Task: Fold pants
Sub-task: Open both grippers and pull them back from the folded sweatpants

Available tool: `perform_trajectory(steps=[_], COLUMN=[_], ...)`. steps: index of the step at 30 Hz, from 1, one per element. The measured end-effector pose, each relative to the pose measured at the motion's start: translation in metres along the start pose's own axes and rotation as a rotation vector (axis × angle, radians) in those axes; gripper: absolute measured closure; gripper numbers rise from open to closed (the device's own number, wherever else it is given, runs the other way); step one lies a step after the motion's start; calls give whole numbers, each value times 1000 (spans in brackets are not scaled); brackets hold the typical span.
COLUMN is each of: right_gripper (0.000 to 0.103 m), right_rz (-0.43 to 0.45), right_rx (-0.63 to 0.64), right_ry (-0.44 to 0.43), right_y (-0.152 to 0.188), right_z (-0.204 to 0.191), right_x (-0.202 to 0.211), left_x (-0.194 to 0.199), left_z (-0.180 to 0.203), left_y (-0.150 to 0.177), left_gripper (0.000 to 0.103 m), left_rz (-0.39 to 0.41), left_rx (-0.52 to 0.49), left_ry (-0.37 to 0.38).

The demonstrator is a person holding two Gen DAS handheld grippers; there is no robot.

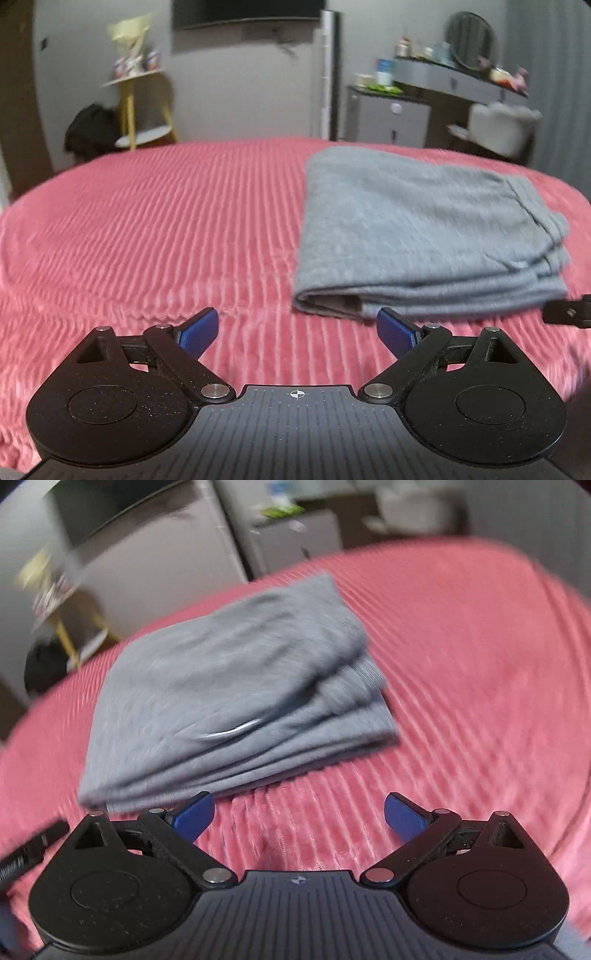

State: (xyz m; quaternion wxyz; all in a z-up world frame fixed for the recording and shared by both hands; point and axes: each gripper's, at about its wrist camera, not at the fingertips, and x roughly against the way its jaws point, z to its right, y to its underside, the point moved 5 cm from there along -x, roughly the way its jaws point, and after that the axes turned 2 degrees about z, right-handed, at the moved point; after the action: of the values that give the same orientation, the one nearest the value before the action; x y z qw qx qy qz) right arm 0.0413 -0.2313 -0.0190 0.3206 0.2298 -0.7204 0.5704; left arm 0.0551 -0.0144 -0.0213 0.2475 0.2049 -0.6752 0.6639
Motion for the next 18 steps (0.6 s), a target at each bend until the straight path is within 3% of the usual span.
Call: perform_trajectory(steps=[6, 12, 18], right_gripper=[4, 4, 4], right_rz=[59, 99, 76], right_rx=[191, 178, 145], right_ry=[50, 46, 44], right_y=[4, 4, 3], right_z=[-26, -29, -25], right_x=[5, 9, 1], left_x=[2, -7, -12], left_z=[-3, 0, 1], left_y=[2, 5, 7], left_gripper=[7, 7, 7], left_rz=[-19, -48, -62], left_rx=[24, 30, 47], left_ry=[33, 56, 71])
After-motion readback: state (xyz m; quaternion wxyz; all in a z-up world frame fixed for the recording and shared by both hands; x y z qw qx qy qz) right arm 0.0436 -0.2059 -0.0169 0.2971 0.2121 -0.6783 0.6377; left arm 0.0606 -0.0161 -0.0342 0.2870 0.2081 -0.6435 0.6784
